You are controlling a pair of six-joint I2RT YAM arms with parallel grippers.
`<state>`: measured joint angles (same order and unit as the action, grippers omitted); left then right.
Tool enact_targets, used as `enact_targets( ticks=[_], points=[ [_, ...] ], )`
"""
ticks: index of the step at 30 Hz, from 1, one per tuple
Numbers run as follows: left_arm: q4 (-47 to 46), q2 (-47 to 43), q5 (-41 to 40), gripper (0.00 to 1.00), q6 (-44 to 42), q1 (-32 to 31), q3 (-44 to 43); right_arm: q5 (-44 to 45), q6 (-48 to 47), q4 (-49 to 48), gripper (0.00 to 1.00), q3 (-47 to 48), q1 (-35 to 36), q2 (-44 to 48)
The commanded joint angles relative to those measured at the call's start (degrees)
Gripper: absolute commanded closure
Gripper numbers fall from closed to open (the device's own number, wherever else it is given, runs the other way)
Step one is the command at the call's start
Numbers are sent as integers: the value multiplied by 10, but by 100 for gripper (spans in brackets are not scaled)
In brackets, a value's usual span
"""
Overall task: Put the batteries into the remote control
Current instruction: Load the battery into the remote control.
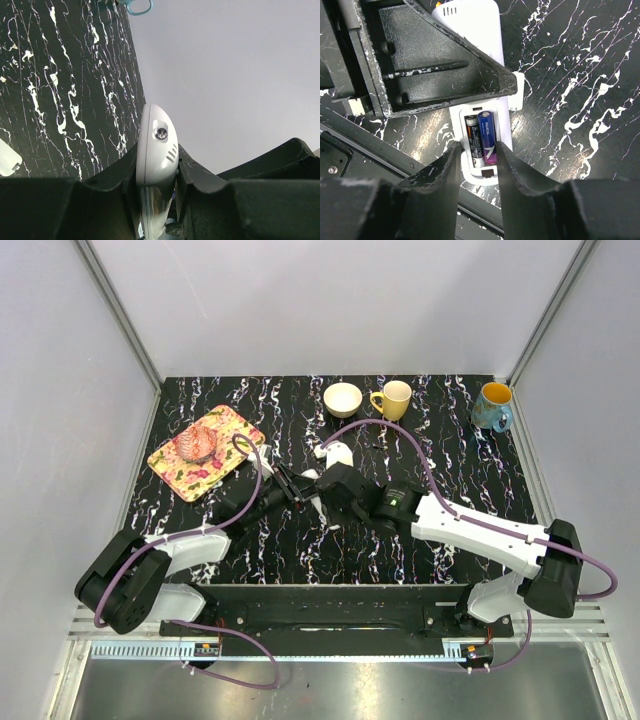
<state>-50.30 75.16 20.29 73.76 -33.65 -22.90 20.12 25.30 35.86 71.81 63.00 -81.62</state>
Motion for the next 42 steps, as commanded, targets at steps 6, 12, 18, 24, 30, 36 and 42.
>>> enact_targets(
  ticks=[6,12,18,24,30,36,42],
  points=[
    [-183,-20,1,100,60,0,-32,28,19,67,51,14,7,10],
    [-180,-19,2,100,57,0,-31,44,20,70,46,30,7,22],
    [-168,-19,3,100,45,-1,-30,88,41,90,44,56,7,65],
    [-168,-11,2,100,37,0,-22,97,64,85,30,58,6,131],
    [-182,0,2,100,39,-1,-17,71,89,47,24,25,6,161],
    [-168,-2,4,100,29,0,-14,-150,175,-73,5,-63,-82,212],
    [-147,-9,-1,100,17,-1,-14,-270,227,-90,1,-88,-160,190]
  ],
)
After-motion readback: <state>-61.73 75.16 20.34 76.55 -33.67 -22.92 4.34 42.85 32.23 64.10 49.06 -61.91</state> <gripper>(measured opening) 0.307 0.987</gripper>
